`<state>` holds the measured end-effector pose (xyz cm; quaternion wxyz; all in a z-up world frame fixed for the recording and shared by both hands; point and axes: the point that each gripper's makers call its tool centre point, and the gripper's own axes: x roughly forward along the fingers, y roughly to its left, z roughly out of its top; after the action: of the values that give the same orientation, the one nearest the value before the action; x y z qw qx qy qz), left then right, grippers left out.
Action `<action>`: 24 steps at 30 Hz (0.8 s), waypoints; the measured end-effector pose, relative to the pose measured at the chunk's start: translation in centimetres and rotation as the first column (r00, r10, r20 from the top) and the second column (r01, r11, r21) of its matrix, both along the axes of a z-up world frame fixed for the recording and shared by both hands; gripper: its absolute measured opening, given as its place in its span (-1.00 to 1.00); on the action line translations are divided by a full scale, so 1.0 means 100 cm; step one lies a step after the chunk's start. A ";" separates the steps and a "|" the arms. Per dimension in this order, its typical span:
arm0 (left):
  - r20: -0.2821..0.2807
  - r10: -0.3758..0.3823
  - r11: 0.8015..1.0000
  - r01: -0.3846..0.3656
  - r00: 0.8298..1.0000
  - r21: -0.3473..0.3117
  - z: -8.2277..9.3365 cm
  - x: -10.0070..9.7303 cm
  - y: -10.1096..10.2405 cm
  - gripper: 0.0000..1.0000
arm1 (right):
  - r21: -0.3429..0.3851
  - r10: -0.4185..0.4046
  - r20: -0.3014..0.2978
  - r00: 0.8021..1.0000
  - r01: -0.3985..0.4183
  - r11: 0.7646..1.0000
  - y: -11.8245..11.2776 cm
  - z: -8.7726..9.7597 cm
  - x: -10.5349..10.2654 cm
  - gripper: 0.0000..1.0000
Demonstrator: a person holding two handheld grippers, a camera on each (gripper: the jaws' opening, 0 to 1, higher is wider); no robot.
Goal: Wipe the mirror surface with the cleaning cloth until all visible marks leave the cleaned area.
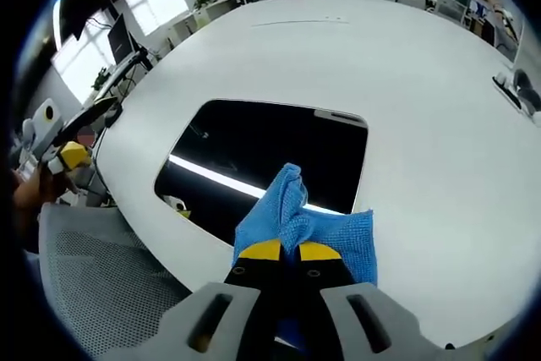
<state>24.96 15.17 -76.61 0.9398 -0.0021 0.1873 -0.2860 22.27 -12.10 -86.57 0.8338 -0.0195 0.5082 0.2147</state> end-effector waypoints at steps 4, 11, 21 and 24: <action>0.000 0.002 1.000 -0.002 1.000 0.000 0.000 0.000 0.001 0.98 | -0.005 -0.002 0.001 1.000 0.002 1.000 -0.003 0.000 0.000 -1.00; 0.006 0.008 1.000 -0.008 1.000 -0.009 0.004 0.003 0.002 0.98 | -0.003 -0.014 0.001 1.000 0.014 1.000 -0.006 0.000 0.000 -1.00; 0.007 0.002 1.000 -0.002 1.000 -0.013 0.008 0.005 -0.003 0.98 | -0.003 -0.018 -0.002 1.000 0.018 1.000 -0.006 0.000 0.001 -1.00; 0.006 0.001 1.000 -0.001 1.000 -0.019 0.009 0.005 -0.003 0.98 | -0.003 -0.020 0.000 1.000 0.020 1.000 -0.007 0.000 0.003 -1.00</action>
<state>25.45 14.90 -75.71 0.9405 -0.0100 0.1817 -0.2870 22.55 -12.77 -86.62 0.8358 -0.0157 0.5089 0.2053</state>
